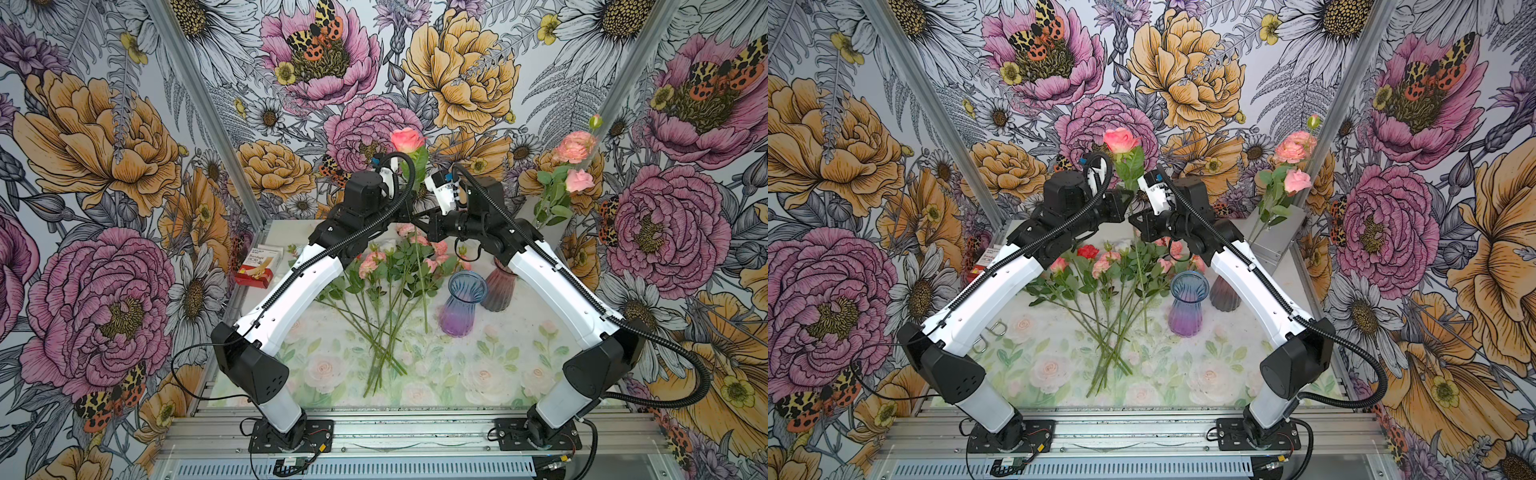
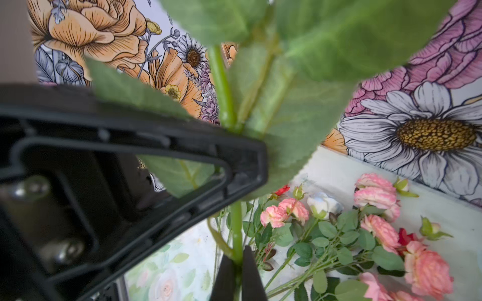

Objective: Place the pink flowers into the vase
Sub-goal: Pick up the flower at the center of the board, then place the flower in the vase.

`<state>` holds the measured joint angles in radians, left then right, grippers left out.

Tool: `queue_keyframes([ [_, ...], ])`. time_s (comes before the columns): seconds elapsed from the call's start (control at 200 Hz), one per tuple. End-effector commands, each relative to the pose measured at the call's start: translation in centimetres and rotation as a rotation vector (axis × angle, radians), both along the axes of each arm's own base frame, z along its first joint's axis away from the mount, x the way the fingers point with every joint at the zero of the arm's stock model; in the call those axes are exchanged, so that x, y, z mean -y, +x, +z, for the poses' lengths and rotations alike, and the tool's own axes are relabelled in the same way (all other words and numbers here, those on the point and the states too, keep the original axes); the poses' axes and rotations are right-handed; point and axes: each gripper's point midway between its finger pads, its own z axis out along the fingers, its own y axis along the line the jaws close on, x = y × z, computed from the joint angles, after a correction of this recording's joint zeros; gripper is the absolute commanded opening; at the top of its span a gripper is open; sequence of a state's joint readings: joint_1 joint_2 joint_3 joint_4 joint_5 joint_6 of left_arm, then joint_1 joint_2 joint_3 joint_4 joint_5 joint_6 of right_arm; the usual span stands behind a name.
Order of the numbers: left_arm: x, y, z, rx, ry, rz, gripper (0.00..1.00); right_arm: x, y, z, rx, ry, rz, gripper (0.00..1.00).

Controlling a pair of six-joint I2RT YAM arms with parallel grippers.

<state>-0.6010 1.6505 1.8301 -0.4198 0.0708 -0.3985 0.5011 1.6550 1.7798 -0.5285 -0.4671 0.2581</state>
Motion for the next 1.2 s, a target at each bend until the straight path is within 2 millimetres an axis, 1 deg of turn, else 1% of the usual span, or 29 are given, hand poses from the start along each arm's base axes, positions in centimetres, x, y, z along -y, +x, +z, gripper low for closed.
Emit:
queue_keyframes([
  [0.0, -0.4, -1.0, 2.2, 0.034, -0.052, -0.019, 0.08, -0.5, 0.3, 1.0, 0.030, 0.027, 0.000, 0.00],
  [0.015, -0.5, -1.0, 2.2, 0.034, -0.051, -0.019, 0.10, -0.5, 0.3, 1.0, 0.030, 0.027, -0.002, 0.00],
  [0.065, -0.8, -1.0, 2.1, 0.032, -0.053, -0.015, 0.20, -0.3, 0.3, 1.0, 0.033, 0.025, -0.011, 0.00],
  [0.25, -2.2, -0.8, 2.2, 0.024, -0.070, 0.012, 0.22, -0.2, 0.3, 0.8, 0.031, 0.027, -0.018, 0.00],
  [0.325, -2.8, -0.8, 2.4, 0.026, -0.073, 0.025, 0.36, -0.1, 0.4, 0.8, 0.031, 0.024, -0.025, 0.00],
  [0.395, -3.7, -0.8, 2.6, 0.029, -0.077, 0.038, 0.44, 0.2, 0.6, 0.6, 0.031, 0.018, -0.042, 0.00],
  [0.48, -5.5, -1.0, 3.0, 0.033, -0.088, 0.064, 0.64, 0.8, 0.7, 0.6, 0.035, 0.013, -0.057, 0.00],
  [0.545, -6.9, -1.1, 3.1, 0.032, -0.093, 0.083, 0.89, 1.5, 0.8, 1.1, 0.050, 0.014, -0.071, 0.00],
  [0.575, -7.4, -1.2, 2.9, 0.029, -0.093, 0.089, 0.98, 1.9, 0.9, 1.7, 0.061, 0.020, -0.080, 0.00],
  [0.64, -8.4, -1.4, 2.4, 0.018, -0.092, 0.091, 0.98, 3.0, 1.1, 3.1, 0.086, 0.034, -0.102, 0.00],
  [0.67, -8.6, -1.5, 1.9, 0.009, -0.091, 0.087, 0.99, 3.6, 1.0, 4.2, 0.104, 0.047, -0.113, 0.00],
  [0.715, -8.5, -1.9, 1.4, 0.002, -0.083, 0.057, 0.98, 4.6, 1.0, 5.6, 0.128, 0.066, -0.133, 0.00],
  [0.795, -7.2, -3.3, 0.9, 0.014, -0.052, -0.028, 0.98, 6.7, 1.0, 8.3, 0.170, 0.102, -0.175, 0.00],
  [0.87, -5.4, -5.2, 1.1, 0.074, 0.008, -0.106, 0.98, 8.9, 0.8, 10.7, 0.213, 0.129, -0.221, 0.00],
  [0.981, -2.8, -8.1, 1.6, 0.173, 0.099, -0.209, 0.99, 12.3, 0.4, 13.5, 0.281, 0.144, -0.319, 0.00],
  [1.036, -1.7, -9.2, 1.8, 0.208, 0.122, -0.255, 0.98, 14.2, 0.1, 14.6, 0.311, 0.145, -0.375, 0.00],
  [1.091, -0.9, -9.8, 1.9, 0.231, 0.138, -0.287, 0.98, 16.0, -0.2, 15.5, 0.342, 0.141, -0.432, 0.00],
  [1.196, 0.7, -11.0, 1.8, 0.260, 0.160, -0.339, 0.98, 19.8, -0.7, 16.2, 0.393, 0.102, -0.546, 0.00],
])
